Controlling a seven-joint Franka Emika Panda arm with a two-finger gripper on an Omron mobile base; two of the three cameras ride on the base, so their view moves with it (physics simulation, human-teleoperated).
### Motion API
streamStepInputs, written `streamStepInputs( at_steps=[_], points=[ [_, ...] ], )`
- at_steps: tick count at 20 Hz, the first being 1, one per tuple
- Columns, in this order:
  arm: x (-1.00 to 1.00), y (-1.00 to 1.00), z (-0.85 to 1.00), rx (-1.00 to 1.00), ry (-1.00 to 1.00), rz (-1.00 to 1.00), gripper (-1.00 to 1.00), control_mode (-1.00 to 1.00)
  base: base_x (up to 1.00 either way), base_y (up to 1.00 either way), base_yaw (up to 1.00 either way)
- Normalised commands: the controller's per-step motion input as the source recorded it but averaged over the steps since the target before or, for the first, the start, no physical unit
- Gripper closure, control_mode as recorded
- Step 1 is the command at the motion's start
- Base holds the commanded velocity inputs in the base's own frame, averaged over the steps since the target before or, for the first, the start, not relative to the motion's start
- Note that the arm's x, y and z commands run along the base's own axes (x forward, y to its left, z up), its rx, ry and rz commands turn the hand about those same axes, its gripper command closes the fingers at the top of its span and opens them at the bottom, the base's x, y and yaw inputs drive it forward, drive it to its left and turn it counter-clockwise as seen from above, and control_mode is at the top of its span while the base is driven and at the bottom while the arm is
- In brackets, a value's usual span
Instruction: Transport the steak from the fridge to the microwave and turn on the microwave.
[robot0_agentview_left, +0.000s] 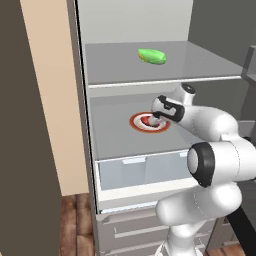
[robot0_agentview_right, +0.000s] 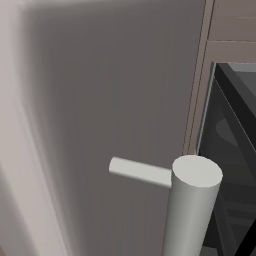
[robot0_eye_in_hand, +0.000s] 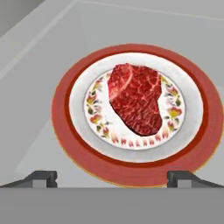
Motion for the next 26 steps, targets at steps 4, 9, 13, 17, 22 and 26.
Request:
streamStepInputs(
  at_steps=[4,9,13,17,22,26],
  points=[
    [0.38,0.0,-0.24,0.0,0.04,0.02,-1.0,-1.0,0.0,0.0,0.0],
    [0.37,0.0,-0.21,0.0,0.07,0.01,-1.0,-1.0,0.0,0.0,0.0],
    [0.42,0.0,-0.13,0.0,0.03,0.02,-1.0,-1.0,0.0,0.0,0.0],
    [0.42,0.0,-0.15,0.0,0.0,0.03,-1.0,-1.0,0.0,0.0,0.0],
    [0.37,0.0,-0.26,-0.01,0.03,0.02,-1.0,-1.0,0.0,0.0,0.0],
    [0.23,0.01,-0.27,-0.04,0.04,0.0,-1.0,-1.0,0.0,0.0,0.0]
  ],
)
